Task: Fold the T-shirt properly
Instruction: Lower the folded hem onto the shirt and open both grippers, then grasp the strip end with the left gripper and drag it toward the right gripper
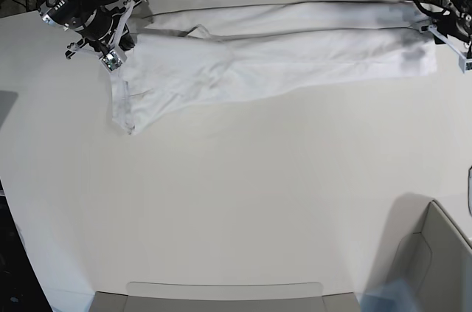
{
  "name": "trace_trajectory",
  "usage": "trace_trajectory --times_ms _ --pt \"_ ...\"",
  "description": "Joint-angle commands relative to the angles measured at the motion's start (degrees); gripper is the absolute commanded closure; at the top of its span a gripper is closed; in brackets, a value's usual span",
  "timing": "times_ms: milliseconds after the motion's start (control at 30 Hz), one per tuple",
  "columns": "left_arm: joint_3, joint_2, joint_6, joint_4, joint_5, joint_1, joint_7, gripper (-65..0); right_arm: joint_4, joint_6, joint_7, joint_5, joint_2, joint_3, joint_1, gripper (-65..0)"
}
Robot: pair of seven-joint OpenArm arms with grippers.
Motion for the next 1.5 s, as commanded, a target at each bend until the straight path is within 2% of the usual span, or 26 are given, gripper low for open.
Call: trace_trajectory --times_ms 0,67,200,400,500,700,867,967,1133,1267,1467 --pt "-0.1 -1.2 0.3 1.5 -0.3 -0.8 0.8 -31.1 0.7 0.6 0.4 0.0 0.7 0.2 0.5 0.0" --pt "-0.1 -1.7 0.3 2.6 -0.6 -1.9 2.8 -31.1 0.5 0.6 0.4 0.0 0.7 0.2 0.6 0.0" --pt "-0.1 -2.0 0.3 5.9 -1.3 -4.5 2.9 -31.1 0.1 0.6 0.4 0.0 0.7 0.2 1.0 0.0" --pt "0.0 -2.0 0.3 5.8 -11.1 -0.4 2.9 -31.1 -1.2 0.6 0.4 0.0 0.8 0.2 1.0 0.0" --pt "0.0 -1.7 0.3 0.7 -12.3 0.9 2.9 -31.1 -2.1 0.6 0.4 0.0 2.1 0.1 1.1 0.0" --pt "0.7 -2.8 0.3 -9.0 -12.7 1.1 1.5 -31.1 -2.4 0.6 0.4 0.0 2.4 0.1 1.5 0.0" --pt "10.9 -2.7 0.3 -9.5 -12.8 2.1 0.6 -31.1 -2.4 0.6 0.4 0.0 2.4 0.1 1.5 0.0" --pt "17.3 -1.5 0.3 -13.4 -12.3 2.3 -3.7 -31.1 -2.4 0.6 0.4 0.0 2.4 0.1 1.5 0.0" --pt "19.8 -2.1 0.3 -29.4 -12.3 -1.5 -10.4 -31.1 -2.4 0.6 0.4 -0.1 2.4 0.2 1.5 0.0" --pt "21.1 -5.4 0.3 -41.8 -12.3 -6.6 -14.3 -31.0 -2.4 0.6 0.4 -0.1 2.5 0.2 1.5 0.0" --pt "29.8 -6.6 0.3 -44.8 -12.3 -12.2 -14.7 -29.6 -2.3 0.6 0.1 -0.1 2.2 0.1 2.2 0.0"
